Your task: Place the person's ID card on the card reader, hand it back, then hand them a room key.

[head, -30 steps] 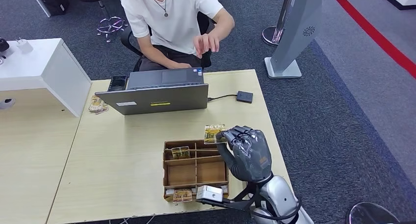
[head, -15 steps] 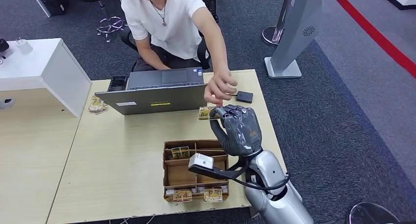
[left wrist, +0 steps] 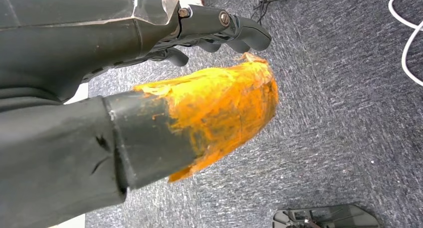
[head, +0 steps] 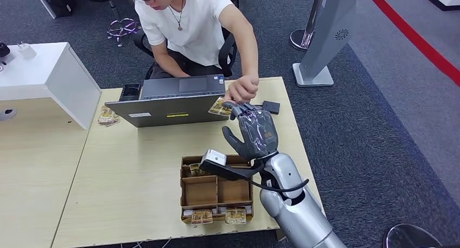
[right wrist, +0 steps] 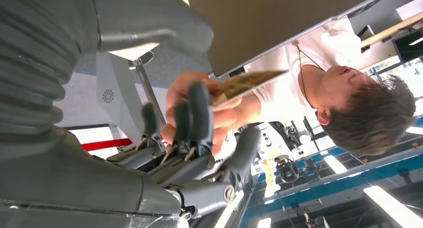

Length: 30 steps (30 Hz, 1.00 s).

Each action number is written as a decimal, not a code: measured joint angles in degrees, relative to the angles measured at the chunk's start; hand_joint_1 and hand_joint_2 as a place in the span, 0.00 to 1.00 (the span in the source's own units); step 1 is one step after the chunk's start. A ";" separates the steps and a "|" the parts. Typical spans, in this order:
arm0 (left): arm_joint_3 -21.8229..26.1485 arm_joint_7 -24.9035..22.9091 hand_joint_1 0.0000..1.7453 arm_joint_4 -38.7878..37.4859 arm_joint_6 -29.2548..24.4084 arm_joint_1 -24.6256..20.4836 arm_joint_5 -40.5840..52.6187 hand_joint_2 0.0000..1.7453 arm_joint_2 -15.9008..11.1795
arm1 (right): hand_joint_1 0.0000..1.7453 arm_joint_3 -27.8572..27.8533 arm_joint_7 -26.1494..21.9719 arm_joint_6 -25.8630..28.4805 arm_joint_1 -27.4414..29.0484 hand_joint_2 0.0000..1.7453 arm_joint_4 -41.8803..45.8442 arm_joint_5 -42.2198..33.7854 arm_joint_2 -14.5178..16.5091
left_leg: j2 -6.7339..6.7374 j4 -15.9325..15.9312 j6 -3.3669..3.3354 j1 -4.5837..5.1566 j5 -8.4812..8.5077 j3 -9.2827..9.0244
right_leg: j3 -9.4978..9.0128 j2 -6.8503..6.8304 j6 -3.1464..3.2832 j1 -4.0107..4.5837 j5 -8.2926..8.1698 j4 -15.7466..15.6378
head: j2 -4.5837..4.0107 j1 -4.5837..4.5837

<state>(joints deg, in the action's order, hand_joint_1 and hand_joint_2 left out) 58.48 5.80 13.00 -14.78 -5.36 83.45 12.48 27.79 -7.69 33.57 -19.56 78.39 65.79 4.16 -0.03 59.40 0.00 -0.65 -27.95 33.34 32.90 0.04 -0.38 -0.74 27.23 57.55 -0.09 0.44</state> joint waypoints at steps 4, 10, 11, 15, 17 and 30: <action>-0.02 -0.03 0.00 0.00 0.00 0.00 0.00 0.00 0.00 | 0.00 -0.25 0.29 0.01 -0.08 1.00 -0.47 -0.07 0.17 | 0.00 0.00 0.00 0.00 0.00 0.00 | 0.00 0.00 0.00 0.00 0.00 0.00 | 0.00 0.00; -0.02 0.01 0.00 0.00 0.00 0.01 -0.22 0.00 -0.03 | 0.00 -0.38 0.33 0.39 0.19 1.00 -0.51 -0.72 0.23 | 0.00 0.00 0.00 0.00 0.00 -0.01 | 0.00 0.00 0.00 0.00 0.00 0.00 | 0.00 0.00; -0.02 0.04 0.00 0.00 0.00 0.02 -0.34 0.00 -0.04 | 0.00 -0.44 0.32 0.52 0.39 1.00 -0.44 -0.81 0.23 | 0.00 0.00 0.00 0.00 0.00 -0.01 | 0.00 0.00 0.00 0.00 0.00 0.00 | 0.00 0.00; -0.01 0.26 0.00 0.00 -0.02 0.12 -0.96 0.00 -0.13 | 0.00 -0.93 0.20 1.21 1.93 1.00 0.67 -1.12 0.21 | 0.00 0.00 0.00 0.00 0.00 -0.01 | 0.01 0.00 0.00 0.00 0.00 0.00 | 0.00 0.00; 0.00 0.40 0.00 0.00 -0.07 0.18 -1.13 0.00 -0.20 | 0.00 -1.24 -0.02 1.73 2.95 1.00 1.68 -1.50 0.18 | 0.00 0.00 0.00 0.00 0.00 -0.01 | 0.02 0.00 0.00 0.00 0.00 0.00 | 0.00 0.00; 0.02 0.61 0.00 0.00 -0.63 0.76 -2.72 0.00 -0.46 | 0.00 -6.06 -8.08 2.20 15.38 1.00 12.78 -15.75 -0.33 | -0.01 0.00 0.00 0.00 -0.02 0.01 | 0.03 -0.01 0.00 0.00 0.01 -0.01 | 0.00 0.00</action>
<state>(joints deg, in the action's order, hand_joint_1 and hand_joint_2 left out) 58.50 6.40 13.00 -15.40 -4.60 80.73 12.02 21.73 -15.77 35.77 -4.17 91.17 50.04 3.82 -0.04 59.40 0.00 -0.65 -27.97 33.35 32.93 0.03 -0.39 -0.74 27.24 57.54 -0.09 0.44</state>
